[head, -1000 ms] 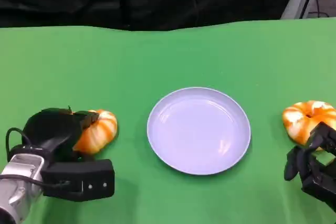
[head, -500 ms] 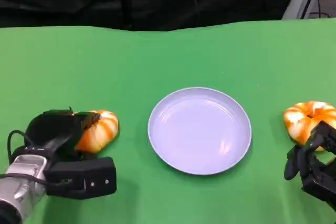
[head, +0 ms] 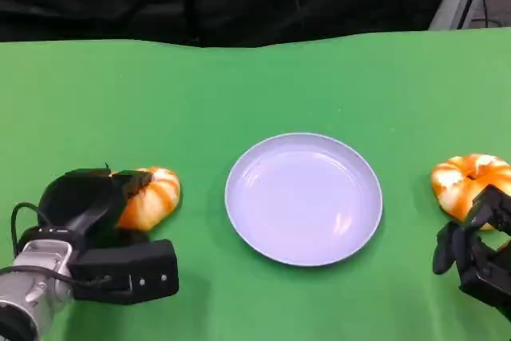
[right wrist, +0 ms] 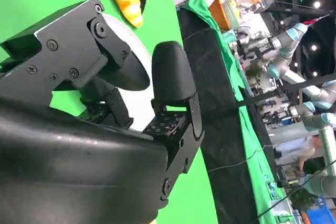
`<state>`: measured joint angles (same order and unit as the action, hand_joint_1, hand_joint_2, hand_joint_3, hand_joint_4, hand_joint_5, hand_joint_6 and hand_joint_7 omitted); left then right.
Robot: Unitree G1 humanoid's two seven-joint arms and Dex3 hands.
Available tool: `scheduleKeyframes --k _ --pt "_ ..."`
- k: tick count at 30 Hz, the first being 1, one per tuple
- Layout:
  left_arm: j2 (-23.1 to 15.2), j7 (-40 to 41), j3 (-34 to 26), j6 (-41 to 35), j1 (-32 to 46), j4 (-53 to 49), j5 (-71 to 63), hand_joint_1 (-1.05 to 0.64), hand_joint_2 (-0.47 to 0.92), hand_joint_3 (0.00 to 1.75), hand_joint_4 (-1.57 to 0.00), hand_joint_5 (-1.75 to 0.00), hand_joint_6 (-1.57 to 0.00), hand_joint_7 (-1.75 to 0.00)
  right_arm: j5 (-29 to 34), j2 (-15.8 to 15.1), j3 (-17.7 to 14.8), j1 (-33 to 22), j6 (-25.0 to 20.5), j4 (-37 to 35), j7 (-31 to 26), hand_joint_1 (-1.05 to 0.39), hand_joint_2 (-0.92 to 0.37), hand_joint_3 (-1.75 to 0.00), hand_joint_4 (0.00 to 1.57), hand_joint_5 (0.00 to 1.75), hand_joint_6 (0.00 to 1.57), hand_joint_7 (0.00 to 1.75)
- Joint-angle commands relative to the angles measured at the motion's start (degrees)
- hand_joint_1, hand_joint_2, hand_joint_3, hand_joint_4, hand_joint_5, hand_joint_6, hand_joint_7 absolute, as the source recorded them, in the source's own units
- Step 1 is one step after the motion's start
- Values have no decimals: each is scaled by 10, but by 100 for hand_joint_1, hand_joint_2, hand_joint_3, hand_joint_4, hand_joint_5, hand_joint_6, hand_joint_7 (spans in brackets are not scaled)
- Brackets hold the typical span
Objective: Grasp the bread from the table and place it into the plate.
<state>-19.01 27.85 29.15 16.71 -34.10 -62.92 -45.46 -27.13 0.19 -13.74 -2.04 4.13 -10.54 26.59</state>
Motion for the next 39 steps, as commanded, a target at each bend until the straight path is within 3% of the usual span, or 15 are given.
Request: scheduleKeyframes --k 1,4,5,6,7,8,10,11,12,13,14,16,33,39 --pt "-2 4 8 -3 -3 -12 1 -54 92 18 -62 -3 -66 -3 -5 -9 -6 -4 1 5 1 -4 -46 -139 91 175 77 166" --pt "8 32 -7 9 2 -13 20 -28 92 25 -89 -15 -87 -8 -7 -8 -6 -5 -1 7 1 -4 -46 -139 91 175 77 166" --pt "9 35 -9 11 3 -13 24 -22 92 27 -85 -52 -97 -5 -7 -8 -6 -5 -2 8 0 -4 -46 -139 91 175 77 166" --pt "10 35 -9 12 2 -14 26 -20 92 28 -77 -76 -101 -3 -7 -8 -6 -5 -2 8 0 -4 -46 -139 91 175 77 166" --pt "8 32 -11 18 3 -10 30 -18 92 29 -72 -89 -103 -2 -7 -8 -6 -5 -2 8 0 -4 -46 -139 91 175 78 166" --pt "7 30 -13 23 4 -7 34 -17 92 21 -63 -134 -114 -6 -7 -8 -6 -5 -2 9 0 -5 -46 -139 91 175 78 166" --pt "7 33 -21 37 8 2 46 -17 92 20 -58 -161 -123 -9 -6 -8 -6 -6 -3 11 -2 -5 -46 -139 91 175 78 166" --pt "7 39 -24 42 10 5 48 -15 92 31 -59 -169 -112 -49 -6 -8 -5 -7 -5 12 -4 -5 -46 -139 91 175 78 166" --pt "7 43 -25 46 11 7 50 -14 92 35 -60 -172 -96 -88 -5 -8 -5 -7 -6 13 -5 -5 -46 -139 91 175 78 166" --pt "6 48 -25 50 13 11 50 -14 92 37 -60 -173 -86 -109 -5 -8 -5 -7 -5 13 -3 -5 -46 -138 91 175 78 166" --pt "5 49 -24 53 14 15 50 -16 92 42 -60 -174 -72 -140 -6 -8 -5 -8 -4 13 -2 -5 -47 -138 91 175 78 166" --pt "4 52 -24 57 15 26 50 -16 91 43 -60 -174 -60 -164 -6 -8 -5 -8 -4 14 -1 -5 -47 -138 91 175 78 166" --pt "-16 17 -29 40 36 194 40 -15 92 41 -56 -175 -59 -163 -4 -9 -8 -7 -2 10 1 -6 -47 -137 91 175 77 165" --pt "8 -12 -22 26 23 238 31 -12 90 36 -57 -175 -66 -151 -6 -7 -7 -6 -3 10 1 -5 -47 -137 91 175 78 165"
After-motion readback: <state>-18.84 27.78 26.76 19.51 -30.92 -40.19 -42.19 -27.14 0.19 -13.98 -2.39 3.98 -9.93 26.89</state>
